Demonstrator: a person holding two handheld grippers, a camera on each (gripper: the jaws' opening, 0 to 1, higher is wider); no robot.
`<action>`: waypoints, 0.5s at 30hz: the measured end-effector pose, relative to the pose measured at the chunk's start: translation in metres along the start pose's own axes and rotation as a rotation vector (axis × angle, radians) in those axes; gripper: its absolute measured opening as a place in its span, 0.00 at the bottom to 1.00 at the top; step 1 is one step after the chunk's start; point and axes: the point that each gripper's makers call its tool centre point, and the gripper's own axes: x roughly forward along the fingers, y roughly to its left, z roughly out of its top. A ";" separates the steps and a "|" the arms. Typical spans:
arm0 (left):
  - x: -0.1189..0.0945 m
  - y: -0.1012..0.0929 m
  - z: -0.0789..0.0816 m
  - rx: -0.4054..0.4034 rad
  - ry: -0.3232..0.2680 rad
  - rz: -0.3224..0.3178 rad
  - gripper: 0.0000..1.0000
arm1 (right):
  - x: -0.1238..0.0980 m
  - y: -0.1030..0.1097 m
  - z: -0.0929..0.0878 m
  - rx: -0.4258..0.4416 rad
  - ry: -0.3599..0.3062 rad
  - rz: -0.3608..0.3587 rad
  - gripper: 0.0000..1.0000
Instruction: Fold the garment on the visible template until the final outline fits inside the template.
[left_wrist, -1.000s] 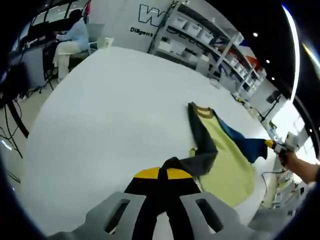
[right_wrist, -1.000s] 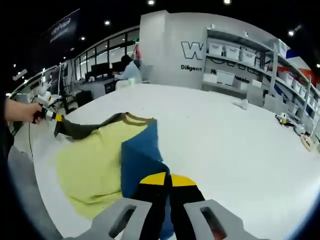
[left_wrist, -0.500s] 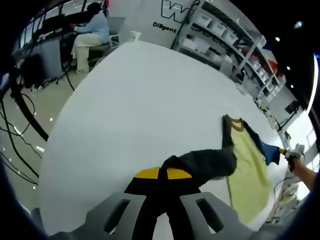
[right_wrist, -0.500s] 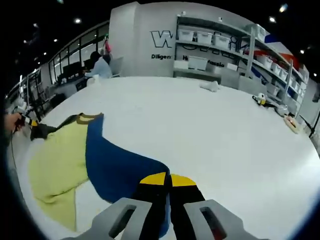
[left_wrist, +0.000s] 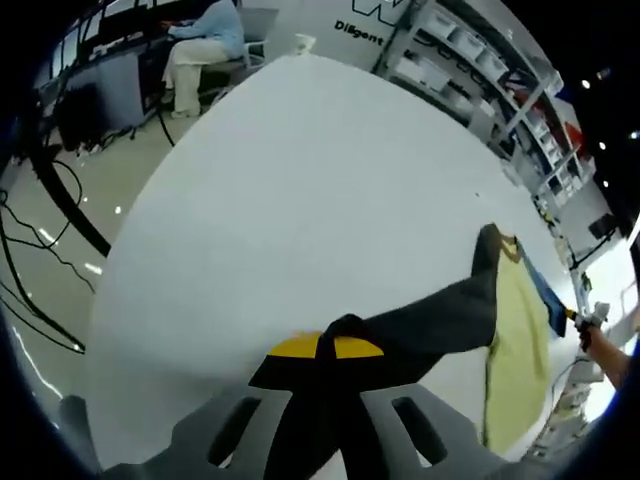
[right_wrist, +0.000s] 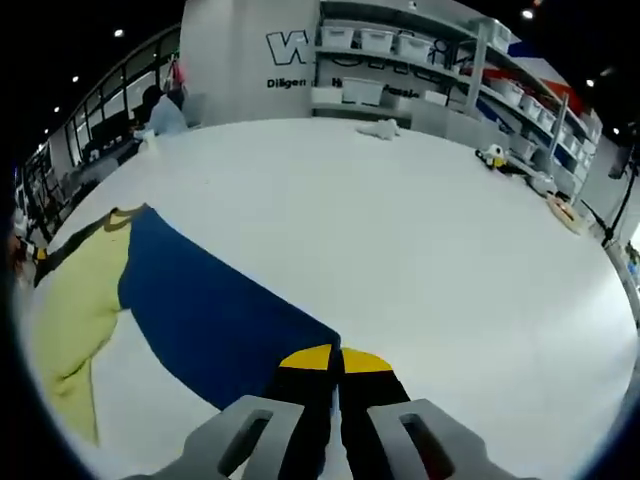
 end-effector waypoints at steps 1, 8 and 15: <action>0.001 0.001 0.001 -0.002 0.002 -0.002 0.03 | 0.001 -0.002 -0.004 -0.002 0.015 -0.004 0.00; 0.008 0.001 0.006 0.025 0.030 -0.005 0.03 | 0.007 -0.010 -0.003 -0.097 0.040 0.011 0.00; 0.001 0.000 -0.007 0.120 0.112 -0.015 0.04 | 0.016 -0.004 -0.012 -0.079 0.114 0.038 0.00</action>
